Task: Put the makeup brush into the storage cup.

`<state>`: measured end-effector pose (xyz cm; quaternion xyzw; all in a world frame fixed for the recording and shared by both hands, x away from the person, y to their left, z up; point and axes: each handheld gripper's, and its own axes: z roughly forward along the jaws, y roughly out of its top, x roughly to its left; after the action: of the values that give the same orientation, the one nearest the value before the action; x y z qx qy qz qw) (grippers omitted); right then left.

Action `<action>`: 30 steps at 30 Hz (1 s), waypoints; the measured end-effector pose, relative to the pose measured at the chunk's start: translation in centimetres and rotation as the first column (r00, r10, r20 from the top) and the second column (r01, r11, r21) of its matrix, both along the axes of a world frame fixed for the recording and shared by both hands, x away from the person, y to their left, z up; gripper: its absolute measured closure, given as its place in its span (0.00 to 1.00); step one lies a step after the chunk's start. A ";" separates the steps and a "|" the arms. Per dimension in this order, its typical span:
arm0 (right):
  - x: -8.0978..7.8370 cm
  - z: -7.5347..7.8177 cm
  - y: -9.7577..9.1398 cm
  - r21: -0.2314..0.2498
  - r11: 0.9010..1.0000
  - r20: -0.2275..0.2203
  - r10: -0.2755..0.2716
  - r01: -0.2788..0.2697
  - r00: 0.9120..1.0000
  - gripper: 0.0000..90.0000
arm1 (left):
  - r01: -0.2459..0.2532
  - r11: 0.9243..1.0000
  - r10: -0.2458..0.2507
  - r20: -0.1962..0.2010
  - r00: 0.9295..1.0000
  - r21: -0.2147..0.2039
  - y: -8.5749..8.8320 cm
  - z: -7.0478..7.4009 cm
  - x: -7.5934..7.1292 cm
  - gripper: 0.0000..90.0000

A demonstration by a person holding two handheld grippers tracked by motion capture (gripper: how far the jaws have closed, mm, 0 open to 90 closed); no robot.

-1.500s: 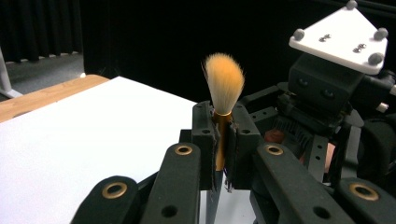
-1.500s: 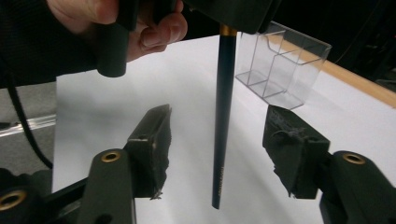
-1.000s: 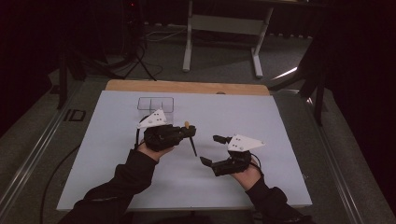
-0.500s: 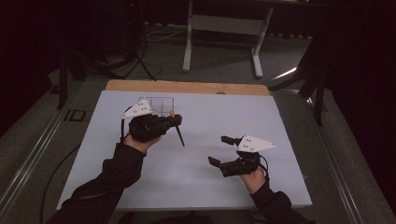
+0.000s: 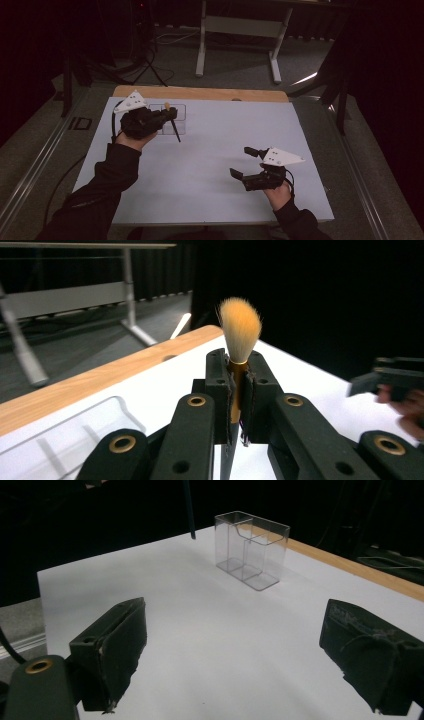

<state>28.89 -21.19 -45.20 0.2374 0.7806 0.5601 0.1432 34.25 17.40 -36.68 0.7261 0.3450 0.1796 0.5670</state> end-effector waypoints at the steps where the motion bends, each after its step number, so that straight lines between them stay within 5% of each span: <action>1: 0.0 0.0 0.0 0.002 1.000 0.002 0.002 -0.002 1.000 0.13 | -0.015 1.000 0.015 0.004 1.000 0.005 0.3 0.3 0.2 0.94; 15: 0.1 0.0 0.0 0.009 1.000 0.007 0.002 -0.002 1.000 0.13 | -0.145 0.989 0.143 0.056 0.988 0.036 1.9 3.5 2.8 0.94; 30: 0.2 -0.1 0.0 0.018 1.000 -0.002 0.013 -0.013 1.000 0.13 | -0.247 0.967 0.245 0.045 0.969 0.067 1.3 4.5 5.8 0.94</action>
<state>29.07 -21.19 -45.27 0.2339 0.7772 0.5680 0.1367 40.01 18.74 -32.16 0.6942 0.4155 0.2739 0.5200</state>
